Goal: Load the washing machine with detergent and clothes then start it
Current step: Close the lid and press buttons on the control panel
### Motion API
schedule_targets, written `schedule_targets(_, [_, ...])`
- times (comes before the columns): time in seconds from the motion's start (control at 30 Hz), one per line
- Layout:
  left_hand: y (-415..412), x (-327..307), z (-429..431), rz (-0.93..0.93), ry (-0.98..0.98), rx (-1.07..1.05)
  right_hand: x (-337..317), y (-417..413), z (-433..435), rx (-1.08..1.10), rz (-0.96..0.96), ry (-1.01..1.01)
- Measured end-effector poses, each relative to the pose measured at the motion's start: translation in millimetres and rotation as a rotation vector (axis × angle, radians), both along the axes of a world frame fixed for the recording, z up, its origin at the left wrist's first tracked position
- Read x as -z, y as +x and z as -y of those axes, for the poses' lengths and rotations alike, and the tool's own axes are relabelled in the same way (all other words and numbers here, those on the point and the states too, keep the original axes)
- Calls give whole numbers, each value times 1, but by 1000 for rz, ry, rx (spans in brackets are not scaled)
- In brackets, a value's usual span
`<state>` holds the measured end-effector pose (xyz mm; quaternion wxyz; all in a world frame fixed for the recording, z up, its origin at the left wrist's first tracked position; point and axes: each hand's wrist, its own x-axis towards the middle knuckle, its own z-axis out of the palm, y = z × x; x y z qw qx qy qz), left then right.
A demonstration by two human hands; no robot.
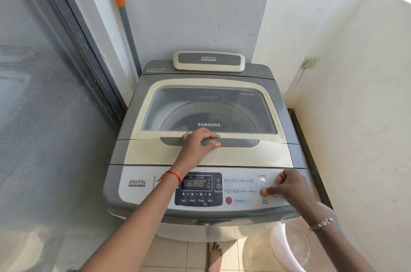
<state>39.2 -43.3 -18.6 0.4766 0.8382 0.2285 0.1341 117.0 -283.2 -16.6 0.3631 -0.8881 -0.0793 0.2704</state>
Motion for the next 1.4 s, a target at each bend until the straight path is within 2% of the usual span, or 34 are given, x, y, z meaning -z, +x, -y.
schedule_targets(0.23, [2, 7, -1, -51, 72, -41, 3, 3, -2, -7, 26, -105])
schedule_targets(0.6, [4, 5, -1, -42, 98, -29, -6, 13, -10, -35, -102, -178])
schedule_targets(0.83, [3, 2, 0, -20, 87, 0, -9, 15, -13, -51, -110, -220])
schedule_targets(1.1, [1, -3, -1, -38, 83, 45, -15, 20, -21, -164, -61, -378])
schedule_targets(1.23, [1, -3, -1, -57, 108, 47, -20, 31, -29, -216, -104, -299])
schedule_targets(1.4, [4, -1, -1, -110, 164, 37, -34, 42, -55, -323, -68, -155])
